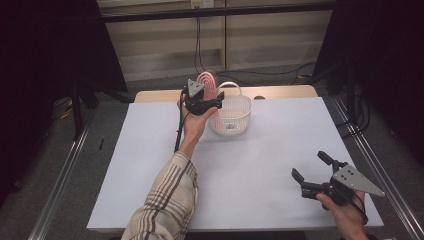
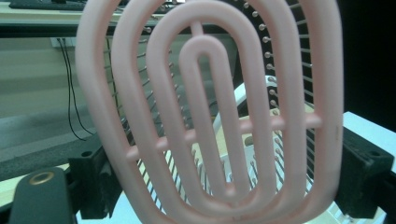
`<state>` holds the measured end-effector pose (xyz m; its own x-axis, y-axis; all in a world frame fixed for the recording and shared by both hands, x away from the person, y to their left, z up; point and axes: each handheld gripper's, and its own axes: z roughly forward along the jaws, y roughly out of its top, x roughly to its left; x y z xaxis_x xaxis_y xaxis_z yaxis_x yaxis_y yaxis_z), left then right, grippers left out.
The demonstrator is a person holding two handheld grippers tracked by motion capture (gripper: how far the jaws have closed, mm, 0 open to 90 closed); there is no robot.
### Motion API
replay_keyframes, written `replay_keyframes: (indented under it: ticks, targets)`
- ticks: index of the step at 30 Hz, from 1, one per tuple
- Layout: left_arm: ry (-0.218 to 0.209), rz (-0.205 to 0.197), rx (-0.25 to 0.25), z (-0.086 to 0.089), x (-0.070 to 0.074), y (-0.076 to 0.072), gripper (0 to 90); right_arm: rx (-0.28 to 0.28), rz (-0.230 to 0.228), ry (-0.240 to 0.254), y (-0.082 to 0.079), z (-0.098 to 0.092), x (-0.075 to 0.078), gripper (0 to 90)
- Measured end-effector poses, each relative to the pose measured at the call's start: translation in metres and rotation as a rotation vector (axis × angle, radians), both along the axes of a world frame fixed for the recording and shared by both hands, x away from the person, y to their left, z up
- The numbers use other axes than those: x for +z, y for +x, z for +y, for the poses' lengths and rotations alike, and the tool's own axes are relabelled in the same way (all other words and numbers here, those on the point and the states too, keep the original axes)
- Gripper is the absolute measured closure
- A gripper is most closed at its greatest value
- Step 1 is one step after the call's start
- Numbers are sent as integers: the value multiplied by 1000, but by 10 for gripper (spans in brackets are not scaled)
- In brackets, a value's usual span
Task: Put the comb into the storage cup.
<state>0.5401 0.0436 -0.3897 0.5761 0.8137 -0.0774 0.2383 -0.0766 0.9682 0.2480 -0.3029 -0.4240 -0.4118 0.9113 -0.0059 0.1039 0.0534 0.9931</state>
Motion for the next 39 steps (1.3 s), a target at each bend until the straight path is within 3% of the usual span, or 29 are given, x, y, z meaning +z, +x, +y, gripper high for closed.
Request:
replay_keyframes:
  ticks: [29,39]
  targets:
    - [5,23,-39,18,1,3,91,8,9,-3,1,1,-1,4]
    - [4,24,-56,21,3,1,116,9,10,-6,1,1,-1,4]
